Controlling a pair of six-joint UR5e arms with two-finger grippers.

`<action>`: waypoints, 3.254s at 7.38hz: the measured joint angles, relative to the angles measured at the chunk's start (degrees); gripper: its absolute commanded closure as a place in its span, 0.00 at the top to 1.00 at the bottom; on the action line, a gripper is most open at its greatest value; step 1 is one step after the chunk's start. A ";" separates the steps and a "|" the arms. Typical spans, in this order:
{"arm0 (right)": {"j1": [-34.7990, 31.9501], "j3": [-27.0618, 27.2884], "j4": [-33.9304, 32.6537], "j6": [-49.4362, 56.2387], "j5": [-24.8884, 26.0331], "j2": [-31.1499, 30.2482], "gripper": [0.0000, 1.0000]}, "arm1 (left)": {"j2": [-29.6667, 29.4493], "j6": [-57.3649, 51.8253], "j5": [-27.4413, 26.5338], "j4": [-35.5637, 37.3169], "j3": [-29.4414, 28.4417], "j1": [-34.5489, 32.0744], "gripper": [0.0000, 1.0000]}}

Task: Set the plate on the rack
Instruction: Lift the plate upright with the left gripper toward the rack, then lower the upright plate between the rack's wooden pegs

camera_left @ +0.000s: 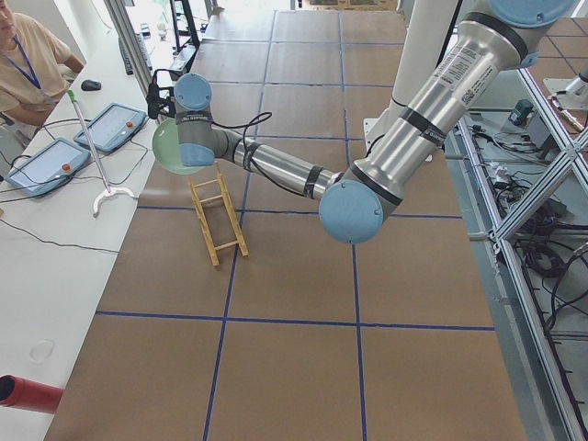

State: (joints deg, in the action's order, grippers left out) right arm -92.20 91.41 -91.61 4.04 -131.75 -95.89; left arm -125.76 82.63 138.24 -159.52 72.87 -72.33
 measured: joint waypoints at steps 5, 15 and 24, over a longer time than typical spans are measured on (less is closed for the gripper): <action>0.00 0.00 0.01 0.00 0.00 0.00 1.00 | 1.36 0.29 -0.08 -10.02 -3.33 0.31 0.00; 0.00 0.00 0.00 0.00 0.00 0.00 1.00 | 1.68 0.25 -2.42 -11.03 -6.01 4.73 0.00; 0.00 0.00 -0.05 0.00 0.00 0.00 1.00 | 3.60 0.18 -2.68 -11.08 -6.90 5.76 0.59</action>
State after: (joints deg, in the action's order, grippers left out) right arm -92.20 91.41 -91.66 4.04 -131.75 -95.89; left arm -122.16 82.81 135.56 -170.60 65.98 -66.56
